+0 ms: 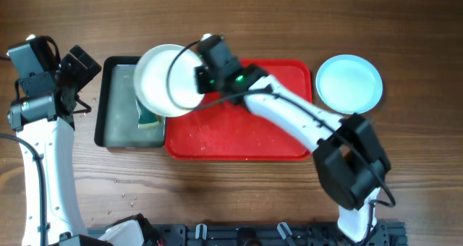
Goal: Clean dirty plates on tray and stack at the side
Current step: 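Lift the white plate with the right gripper and tilt it over the black tray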
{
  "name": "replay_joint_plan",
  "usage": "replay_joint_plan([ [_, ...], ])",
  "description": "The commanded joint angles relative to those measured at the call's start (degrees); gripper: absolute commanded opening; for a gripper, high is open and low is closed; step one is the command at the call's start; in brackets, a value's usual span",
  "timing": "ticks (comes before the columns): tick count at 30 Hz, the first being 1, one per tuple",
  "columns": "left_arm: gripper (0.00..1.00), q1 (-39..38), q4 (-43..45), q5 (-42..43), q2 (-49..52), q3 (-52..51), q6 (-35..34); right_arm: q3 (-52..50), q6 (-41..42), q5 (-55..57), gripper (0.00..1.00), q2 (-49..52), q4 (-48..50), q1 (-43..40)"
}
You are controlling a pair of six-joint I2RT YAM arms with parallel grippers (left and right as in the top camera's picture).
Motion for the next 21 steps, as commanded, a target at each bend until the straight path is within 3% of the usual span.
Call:
replay_joint_plan([
  [1,1.0,0.4,0.0,-0.3,0.2,0.4,-0.7,1.4,-0.2,14.6,0.04,-1.0,4.3,4.5],
  [6,1.0,0.4,0.0,-0.3,0.2,0.4,-0.7,1.4,-15.0,26.3,0.04,-1.0,14.8,7.9],
  [14,1.0,0.4,0.0,-0.3,0.3,0.4,-0.7,1.4,-38.9,26.8,0.04,-1.0,32.6,8.0],
  [21,1.0,0.4,0.0,-0.3,0.3,0.4,-0.7,1.4,-47.8,23.9,0.04,-1.0,39.7,8.4],
])
